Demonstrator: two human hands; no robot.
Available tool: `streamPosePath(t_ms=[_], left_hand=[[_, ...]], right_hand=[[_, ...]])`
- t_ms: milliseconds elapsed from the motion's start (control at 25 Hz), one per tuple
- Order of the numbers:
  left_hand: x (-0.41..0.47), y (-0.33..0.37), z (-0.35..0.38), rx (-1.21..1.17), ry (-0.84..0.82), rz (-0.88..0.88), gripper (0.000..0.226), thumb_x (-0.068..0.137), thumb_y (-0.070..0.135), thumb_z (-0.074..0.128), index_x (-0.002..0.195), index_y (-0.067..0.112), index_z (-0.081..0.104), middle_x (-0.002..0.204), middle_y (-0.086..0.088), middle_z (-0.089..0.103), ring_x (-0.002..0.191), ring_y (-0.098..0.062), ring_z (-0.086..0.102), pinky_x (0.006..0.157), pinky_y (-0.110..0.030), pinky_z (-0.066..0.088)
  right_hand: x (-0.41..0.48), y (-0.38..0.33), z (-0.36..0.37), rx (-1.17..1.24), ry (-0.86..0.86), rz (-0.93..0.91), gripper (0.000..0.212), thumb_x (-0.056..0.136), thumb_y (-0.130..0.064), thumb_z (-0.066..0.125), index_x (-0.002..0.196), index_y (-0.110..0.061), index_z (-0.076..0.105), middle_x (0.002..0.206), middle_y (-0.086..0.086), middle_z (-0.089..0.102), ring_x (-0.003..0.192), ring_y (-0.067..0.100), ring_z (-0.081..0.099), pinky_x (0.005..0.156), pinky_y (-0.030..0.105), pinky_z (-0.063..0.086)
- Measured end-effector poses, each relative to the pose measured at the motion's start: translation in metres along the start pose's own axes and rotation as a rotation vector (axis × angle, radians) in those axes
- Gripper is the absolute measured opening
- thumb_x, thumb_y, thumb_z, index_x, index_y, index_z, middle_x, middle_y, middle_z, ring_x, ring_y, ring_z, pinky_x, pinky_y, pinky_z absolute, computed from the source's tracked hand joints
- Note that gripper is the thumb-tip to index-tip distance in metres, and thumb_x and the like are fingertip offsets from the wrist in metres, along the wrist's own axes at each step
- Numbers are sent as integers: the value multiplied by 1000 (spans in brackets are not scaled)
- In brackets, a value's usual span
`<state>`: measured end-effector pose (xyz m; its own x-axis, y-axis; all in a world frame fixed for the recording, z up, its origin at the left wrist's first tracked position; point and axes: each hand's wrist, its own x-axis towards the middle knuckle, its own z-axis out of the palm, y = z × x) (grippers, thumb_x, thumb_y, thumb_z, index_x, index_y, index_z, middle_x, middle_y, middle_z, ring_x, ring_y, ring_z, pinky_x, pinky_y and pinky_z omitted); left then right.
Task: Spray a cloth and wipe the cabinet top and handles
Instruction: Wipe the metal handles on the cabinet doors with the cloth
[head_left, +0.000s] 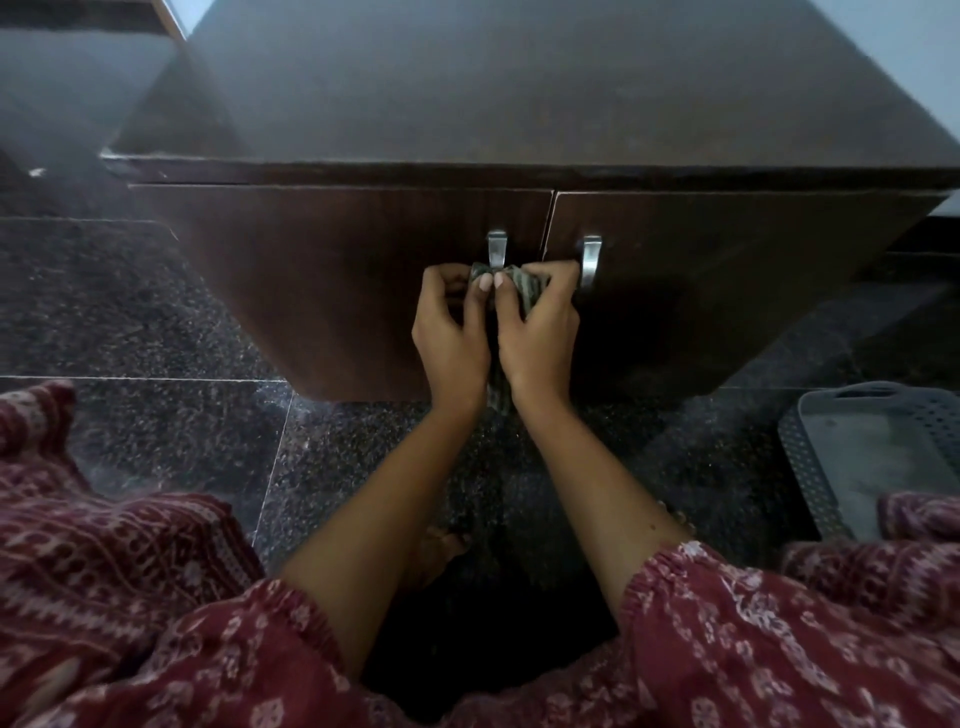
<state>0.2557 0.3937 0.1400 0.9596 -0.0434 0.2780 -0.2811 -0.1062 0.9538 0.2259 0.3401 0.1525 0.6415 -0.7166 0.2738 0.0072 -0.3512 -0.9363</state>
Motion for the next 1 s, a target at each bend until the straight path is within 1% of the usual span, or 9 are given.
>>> streamPosePath(t_ms=[120,240,320,480,560,640,840,920,1000], left_hand=[[9,10,0,3,-30,-3,16,91,17,57,98,3,56,79,18,52,72,8,52,66,-3,41],[18,15,1,1,-38,10,16,91,17,57,98,3,56,78,17,53,71,11,53,66,-3,41],[20,15,1,7,-35,13,13,91,17,56,96,5,56,78,17,53,70,14,53,65,-2,41],[13,12,3,34,-1,29,15,91,17,57,95,3,56,76,17,53,69,15,53,64,-1,39],[7,10,6,37,19,32,16,91,17,57,95,2,56,77,17,51,70,11,53,63,-2,38],[2,9,9,31,43,23,17,91,18,56,95,2,55,78,16,51,71,5,52,62,-3,38],[-6,5,13,19,82,-4,16,91,18,56,96,3,55,83,8,53,72,2,51,63,-4,39],[-9,2,12,35,72,-39,17,91,19,56,96,3,55,83,9,53,73,0,50,62,-4,39],[-15,1,10,61,20,-113,18,91,20,57,97,3,55,80,10,52,74,-5,50,59,-3,37]], right_hand=[[11,-11,-2,-11,-14,-17,21,88,-14,58,99,-1,46,79,-5,50,64,-5,48,53,-1,38],[19,-20,-1,-13,-10,-29,17,88,-14,57,93,-10,40,76,-7,50,64,-4,48,53,0,39],[19,-22,0,-25,-2,-32,19,89,-14,55,91,-13,36,78,-4,51,63,-2,49,52,1,39],[16,-17,-5,-36,-22,-2,20,90,-16,55,99,-3,43,84,3,54,70,9,52,52,2,39],[14,-13,-9,-39,-38,12,23,90,-17,56,102,-1,44,85,3,54,68,7,52,52,1,39],[13,-9,-11,-44,-59,21,24,90,-18,56,102,-2,44,86,2,53,64,-1,48,52,-1,39],[12,-6,-13,-62,-105,64,23,90,-19,55,103,-3,43,84,0,51,62,-3,46,49,-1,38],[11,-4,-15,-75,-127,99,20,90,-18,56,100,-6,43,79,-4,47,61,-3,45,47,-2,37],[8,-2,-21,-104,-153,176,19,89,-19,57,98,-9,43,81,-3,48,62,-3,44,46,-2,37]])
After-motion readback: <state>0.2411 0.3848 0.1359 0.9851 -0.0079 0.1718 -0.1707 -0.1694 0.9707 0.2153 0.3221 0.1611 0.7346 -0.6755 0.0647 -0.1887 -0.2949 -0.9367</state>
